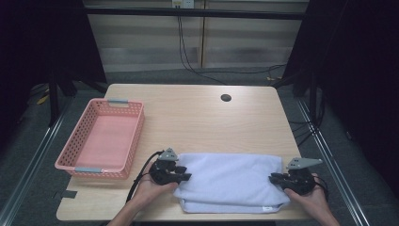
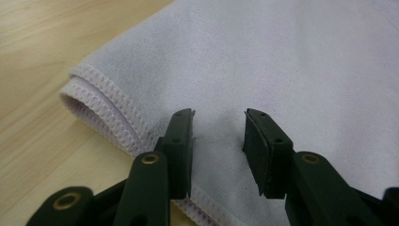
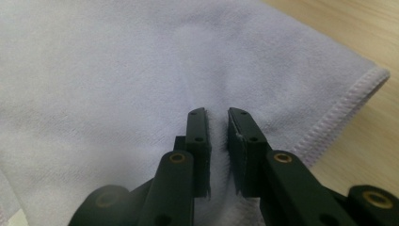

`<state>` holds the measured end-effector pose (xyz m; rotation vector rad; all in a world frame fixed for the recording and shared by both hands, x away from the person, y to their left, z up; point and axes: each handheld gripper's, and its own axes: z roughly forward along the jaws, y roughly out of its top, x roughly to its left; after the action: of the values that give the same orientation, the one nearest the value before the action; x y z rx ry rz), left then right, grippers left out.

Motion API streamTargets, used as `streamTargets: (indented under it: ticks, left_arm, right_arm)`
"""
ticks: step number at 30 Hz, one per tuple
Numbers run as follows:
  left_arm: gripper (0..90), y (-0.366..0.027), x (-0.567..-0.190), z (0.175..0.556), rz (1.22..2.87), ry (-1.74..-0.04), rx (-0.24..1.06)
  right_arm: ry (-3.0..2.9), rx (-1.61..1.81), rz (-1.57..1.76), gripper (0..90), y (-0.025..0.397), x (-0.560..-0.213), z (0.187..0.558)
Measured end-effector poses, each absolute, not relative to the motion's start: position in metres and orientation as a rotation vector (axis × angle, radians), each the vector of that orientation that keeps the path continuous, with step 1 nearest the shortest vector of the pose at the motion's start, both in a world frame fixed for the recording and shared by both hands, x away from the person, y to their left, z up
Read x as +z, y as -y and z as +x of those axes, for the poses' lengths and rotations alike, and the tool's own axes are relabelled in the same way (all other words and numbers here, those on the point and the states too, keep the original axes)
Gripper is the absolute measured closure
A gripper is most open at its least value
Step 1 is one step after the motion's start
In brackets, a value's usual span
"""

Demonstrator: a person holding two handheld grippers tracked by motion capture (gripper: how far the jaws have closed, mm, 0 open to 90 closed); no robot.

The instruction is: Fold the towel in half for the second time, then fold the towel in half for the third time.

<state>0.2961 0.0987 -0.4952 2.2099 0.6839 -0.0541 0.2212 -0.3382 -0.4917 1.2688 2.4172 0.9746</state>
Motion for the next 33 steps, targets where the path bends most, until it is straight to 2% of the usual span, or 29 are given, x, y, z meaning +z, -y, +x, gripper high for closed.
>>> streamTargets:
  ticks: [2, 4, 6, 10, 18, 27, 33]
  left_arm:
    - [60.7, -0.092, -0.495, 0.291, 2.217, -0.671, -0.056]
    - [58.3, -0.091, -0.494, 0.29, 2.215, -0.668, -0.05]
    - [56.1, -0.095, -0.491, 0.293, 2.188, -0.667, -0.072]
    - [49.9, -0.098, -0.48, 0.301, 2.158, -0.687, -0.051]
    - [43.0, -0.098, -0.468, 0.329, 2.087, -0.748, 0.012]
    - [39.5, -0.098, -0.469, 0.354, 2.108, -0.81, 0.012]
    - [38.5, -0.101, -0.478, 0.359, 2.093, -0.842, -0.004]
  right_arm:
    - [-2.405, 0.962, 1.26, 78.2, 0.344, -0.492, 0.214]
    - [-2.395, 0.98, 1.296, 69.1, 0.348, -0.491, 0.211]
    - [-2.386, 0.997, 1.278, 55.1, 0.344, -0.488, 0.208]
    - [-2.371, 1.082, 1.231, 47.7, 0.328, -0.478, 0.2]
    - [-2.463, 1.177, 1.139, 39.2, 0.267, -0.47, 0.203]
    - [-2.644, 1.29, 0.96, 38.5, 0.178, -0.47, 0.222]
    - [-2.757, 1.335, 0.855, 34.5, 0.125, -0.474, 0.234]
